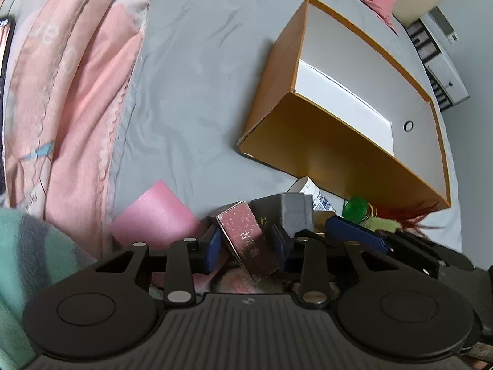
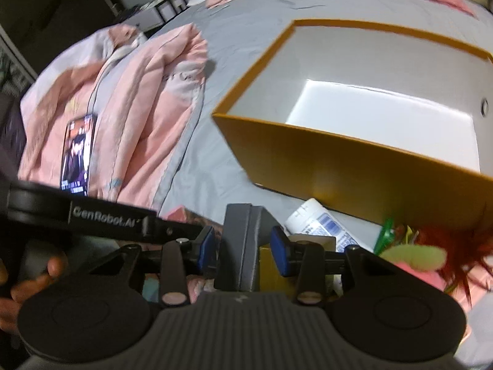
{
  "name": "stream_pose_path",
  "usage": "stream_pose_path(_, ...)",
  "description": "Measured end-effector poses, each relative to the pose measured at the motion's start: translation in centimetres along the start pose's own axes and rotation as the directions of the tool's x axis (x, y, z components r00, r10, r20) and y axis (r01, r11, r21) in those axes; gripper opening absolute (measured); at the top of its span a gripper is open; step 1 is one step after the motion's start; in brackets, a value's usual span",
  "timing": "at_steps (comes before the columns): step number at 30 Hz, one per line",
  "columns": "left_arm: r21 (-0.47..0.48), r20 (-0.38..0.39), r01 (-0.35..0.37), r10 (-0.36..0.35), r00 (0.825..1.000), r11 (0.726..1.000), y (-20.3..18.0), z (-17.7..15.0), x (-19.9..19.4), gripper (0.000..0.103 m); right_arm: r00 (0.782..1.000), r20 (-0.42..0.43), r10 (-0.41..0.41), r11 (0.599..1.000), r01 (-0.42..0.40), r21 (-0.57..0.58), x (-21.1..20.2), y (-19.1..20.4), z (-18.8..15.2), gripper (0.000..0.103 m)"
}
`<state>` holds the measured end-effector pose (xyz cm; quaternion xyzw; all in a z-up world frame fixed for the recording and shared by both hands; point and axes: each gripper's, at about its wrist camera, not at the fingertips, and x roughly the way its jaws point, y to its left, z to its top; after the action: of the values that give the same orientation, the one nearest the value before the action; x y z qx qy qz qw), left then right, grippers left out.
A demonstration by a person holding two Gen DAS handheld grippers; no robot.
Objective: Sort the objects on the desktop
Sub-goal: 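Lift the card box with left tool while right tool carries grey box to orange box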
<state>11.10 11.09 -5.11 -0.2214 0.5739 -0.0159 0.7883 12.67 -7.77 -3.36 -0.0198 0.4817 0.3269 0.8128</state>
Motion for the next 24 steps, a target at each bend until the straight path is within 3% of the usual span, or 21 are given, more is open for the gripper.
stream_pose_path(4,0.033,-0.013,-0.006,0.006,1.0,0.999,0.1,0.2,-0.3,0.04,0.998,-0.022,-0.065,0.996,0.063,-0.068,1.4,1.5,0.2,0.043)
stream_pose_path(11,-0.04,-0.028,-0.014,0.013,1.0,0.999,1.4,0.3,0.6,0.04,0.981,-0.033,-0.192,0.957,0.179,-0.229,3.8,3.5,-0.5,0.044)
stream_pose_path(16,-0.004,-0.024,-0.019,0.019,1.0,1.0,0.8,-0.1,1.1,0.04,0.985,-0.023,-0.171,0.966,0.163,-0.201,3.2,2.5,-0.4,0.04)
stream_pose_path(19,-0.007,-0.002,-0.007,0.007,1.0,1.0,0.8,-0.2,0.7,0.03,0.991,-0.004,-0.137,0.976,0.134,-0.173,2.2,1.8,-0.4,0.039)
stream_pose_path(24,0.031,0.079,-0.009,0.007,0.997,0.999,-0.2,-0.3,-1.3,0.025,0.998,0.037,-0.044,0.995,0.047,-0.087,-0.3,0.9,0.3,0.037)
